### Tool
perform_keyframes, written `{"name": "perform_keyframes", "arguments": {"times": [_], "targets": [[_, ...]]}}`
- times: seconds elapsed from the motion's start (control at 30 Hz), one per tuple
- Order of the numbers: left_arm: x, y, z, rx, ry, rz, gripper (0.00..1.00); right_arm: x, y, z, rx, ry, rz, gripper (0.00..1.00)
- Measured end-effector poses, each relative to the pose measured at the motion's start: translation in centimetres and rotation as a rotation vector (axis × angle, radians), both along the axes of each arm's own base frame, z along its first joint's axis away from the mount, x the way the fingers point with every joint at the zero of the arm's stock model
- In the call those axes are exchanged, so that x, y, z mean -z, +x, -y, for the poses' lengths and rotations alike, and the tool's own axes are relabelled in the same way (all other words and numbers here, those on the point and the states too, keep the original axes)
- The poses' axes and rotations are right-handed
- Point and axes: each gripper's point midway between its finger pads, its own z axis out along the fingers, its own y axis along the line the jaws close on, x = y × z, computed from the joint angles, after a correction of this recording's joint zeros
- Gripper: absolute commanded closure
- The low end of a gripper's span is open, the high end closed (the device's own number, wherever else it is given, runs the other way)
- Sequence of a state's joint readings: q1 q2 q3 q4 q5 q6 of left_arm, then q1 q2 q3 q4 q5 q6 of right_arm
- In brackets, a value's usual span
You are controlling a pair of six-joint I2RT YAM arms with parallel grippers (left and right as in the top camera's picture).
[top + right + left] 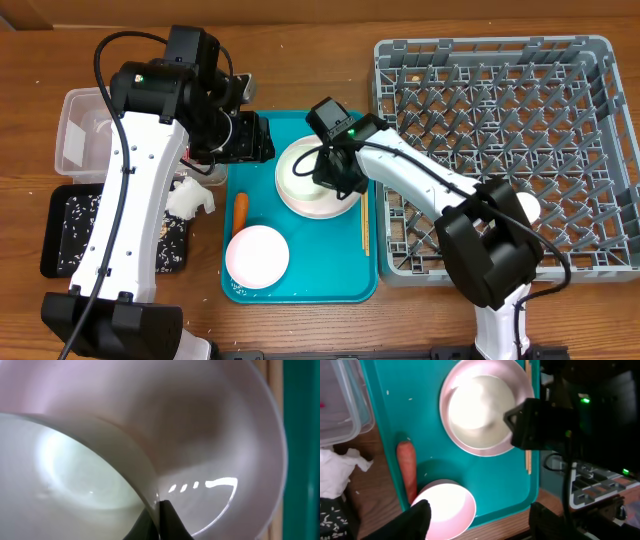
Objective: Sort waste into correct bins and load items into the dishwasher
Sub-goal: 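Move right gripper to the bowl on the plate and grasp its rim, then lift the bowl with right gripper and carry it over the rack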
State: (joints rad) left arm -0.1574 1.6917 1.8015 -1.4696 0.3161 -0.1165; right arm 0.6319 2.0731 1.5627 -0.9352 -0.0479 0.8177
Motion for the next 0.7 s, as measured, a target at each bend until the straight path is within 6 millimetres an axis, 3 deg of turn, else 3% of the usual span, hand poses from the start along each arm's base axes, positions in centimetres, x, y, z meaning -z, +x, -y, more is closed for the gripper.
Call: {"name": "perform_keyframes", "arguments": {"times": [0.1, 0.2, 0.3, 0.37, 0.5, 0.53, 0.7], "targets": [[0.1, -0.1, -0.3, -0.003, 0.02, -0.006, 0.27, -1.6, -0.4, 1.0, -0.021, -0.029, 0.016, 0.96], [0.2, -0.1, -0.6, 0.003, 0.04, 0.001, 0.0, -5.1, -0.9, 1.8, -0.034, -0.023, 0.061, 0.96], [0.3, 0.0, -0.8, 0.001, 0.05, 0.002, 0.0, -9.3, -1.1, 2.7, -0.047, -0.009, 0.143, 0.96], [0.3, 0.0, -0.9, 0.001, 0.054, 0.003, 0.0, -12.2, -1.3, 4.4, -0.037, -0.033, 0.209, 0.96], [0.3, 0.0, -1.0, -0.001, 0.06, 0.004, 0.0, -16.9, -0.7, 10.9, 0.063, -0.2, 0.354, 0.96], [0.3, 0.0, -1.0, -0.001, 0.06, 0.005, 0.0, -18.1, -0.3, 13.7, 0.111, -0.298, 0.402, 0.96], [0.3, 0.0, -1.0, -0.001, 0.06, 0.004, 0.0, -22.2, 1.3, 23.7, 0.308, -0.701, 0.557, 0.96]]}}
